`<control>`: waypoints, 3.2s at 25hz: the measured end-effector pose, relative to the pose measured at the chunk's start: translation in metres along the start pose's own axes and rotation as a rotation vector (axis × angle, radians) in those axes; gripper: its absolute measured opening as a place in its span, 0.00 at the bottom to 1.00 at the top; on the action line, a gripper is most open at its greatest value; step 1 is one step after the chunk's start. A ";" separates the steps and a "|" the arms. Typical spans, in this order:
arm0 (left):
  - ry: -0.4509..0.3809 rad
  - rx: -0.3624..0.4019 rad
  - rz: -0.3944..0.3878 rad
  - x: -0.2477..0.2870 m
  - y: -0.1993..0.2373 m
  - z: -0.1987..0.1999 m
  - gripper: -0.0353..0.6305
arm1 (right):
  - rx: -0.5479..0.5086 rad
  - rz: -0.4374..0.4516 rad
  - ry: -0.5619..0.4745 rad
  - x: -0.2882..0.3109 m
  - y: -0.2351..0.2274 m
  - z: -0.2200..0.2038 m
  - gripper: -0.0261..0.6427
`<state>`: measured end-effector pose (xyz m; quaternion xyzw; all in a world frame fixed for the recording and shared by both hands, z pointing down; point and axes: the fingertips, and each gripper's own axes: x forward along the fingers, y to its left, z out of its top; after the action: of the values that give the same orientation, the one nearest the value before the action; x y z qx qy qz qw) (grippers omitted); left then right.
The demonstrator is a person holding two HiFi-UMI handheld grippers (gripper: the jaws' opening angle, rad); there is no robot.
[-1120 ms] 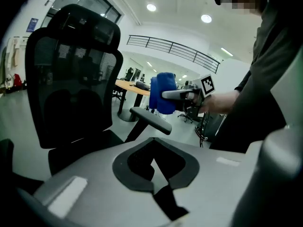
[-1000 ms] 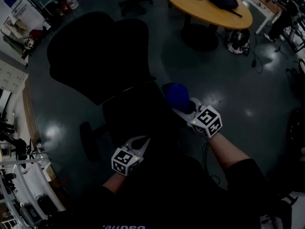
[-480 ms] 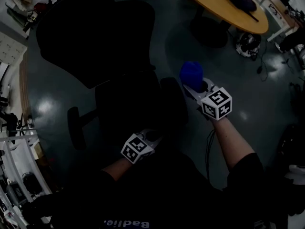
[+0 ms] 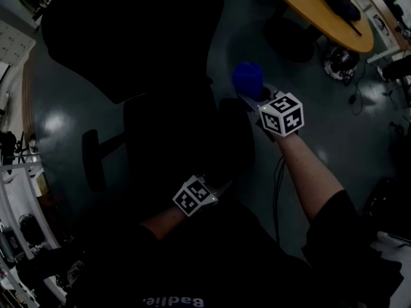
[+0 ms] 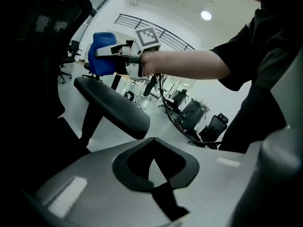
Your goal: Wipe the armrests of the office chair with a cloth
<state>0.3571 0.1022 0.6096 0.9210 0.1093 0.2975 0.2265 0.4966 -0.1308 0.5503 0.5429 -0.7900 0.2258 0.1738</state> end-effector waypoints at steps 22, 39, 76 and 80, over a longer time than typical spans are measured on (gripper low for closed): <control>-0.013 -0.045 0.011 0.006 0.007 -0.011 0.08 | -0.051 0.044 0.028 -0.008 0.045 -0.061 0.22; -0.014 -0.024 0.008 0.005 0.003 -0.019 0.08 | 0.000 0.112 0.017 -0.091 0.120 -0.128 0.22; -0.051 -0.051 0.011 0.002 0.003 -0.013 0.08 | -0.186 0.150 0.030 -0.019 0.074 -0.015 0.22; -0.062 -0.069 0.014 0.004 0.003 -0.018 0.08 | -0.270 0.167 0.080 0.019 0.074 -0.013 0.22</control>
<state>0.3497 0.1077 0.6258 0.9222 0.0853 0.2738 0.2593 0.4215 -0.1154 0.5587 0.4378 -0.8479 0.1524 0.2571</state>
